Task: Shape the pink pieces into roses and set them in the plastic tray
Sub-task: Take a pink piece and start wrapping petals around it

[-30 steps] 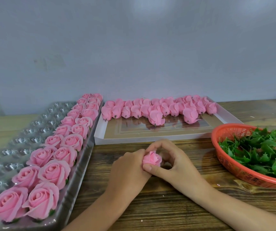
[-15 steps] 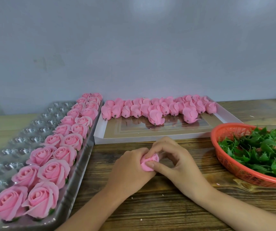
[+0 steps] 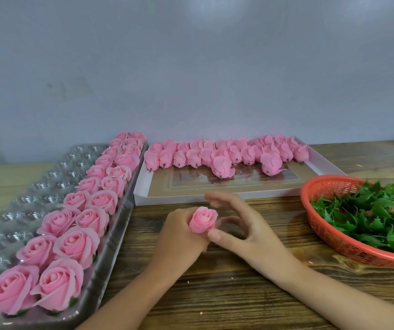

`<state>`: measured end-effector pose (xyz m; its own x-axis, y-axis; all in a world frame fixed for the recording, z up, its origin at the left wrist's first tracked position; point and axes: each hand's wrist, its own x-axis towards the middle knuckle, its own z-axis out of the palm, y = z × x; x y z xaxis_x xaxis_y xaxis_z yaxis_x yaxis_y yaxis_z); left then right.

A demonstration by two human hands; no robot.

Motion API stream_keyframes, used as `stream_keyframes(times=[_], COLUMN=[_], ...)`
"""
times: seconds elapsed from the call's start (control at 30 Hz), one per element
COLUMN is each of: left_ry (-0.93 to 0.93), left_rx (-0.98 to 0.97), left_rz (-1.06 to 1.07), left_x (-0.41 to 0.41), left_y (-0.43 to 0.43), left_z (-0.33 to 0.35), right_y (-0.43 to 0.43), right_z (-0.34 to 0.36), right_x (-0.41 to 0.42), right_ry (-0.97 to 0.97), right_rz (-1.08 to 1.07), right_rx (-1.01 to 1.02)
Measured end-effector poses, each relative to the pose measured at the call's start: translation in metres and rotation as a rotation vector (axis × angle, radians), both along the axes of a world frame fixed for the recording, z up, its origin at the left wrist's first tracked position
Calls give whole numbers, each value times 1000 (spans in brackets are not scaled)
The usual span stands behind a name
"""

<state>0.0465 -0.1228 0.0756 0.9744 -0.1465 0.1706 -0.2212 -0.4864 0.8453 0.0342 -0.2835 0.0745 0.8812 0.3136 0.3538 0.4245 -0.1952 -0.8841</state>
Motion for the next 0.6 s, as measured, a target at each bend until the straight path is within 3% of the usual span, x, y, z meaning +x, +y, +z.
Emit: stream_keyframes(times=[0.13, 0.27, 0.43, 0.6], left_ry=[-131, -306, -383, -364], left_rx=[98, 228, 379, 399], left_rz=[-113, -70, -49, -34], left_x=[-5, -5, -11, -10], left_y=[-1, -2, -5, -6], left_z=[0, -1, 1, 2], right_y=[1, 2, 2, 3], right_z=[0, 0, 0, 1], right_x=[-3, -4, -6, -6], right_ry=[4, -126, -158, -157], right_rz=[72, -35, -105, -106], right_rx=[-139, -134, -108, -104])
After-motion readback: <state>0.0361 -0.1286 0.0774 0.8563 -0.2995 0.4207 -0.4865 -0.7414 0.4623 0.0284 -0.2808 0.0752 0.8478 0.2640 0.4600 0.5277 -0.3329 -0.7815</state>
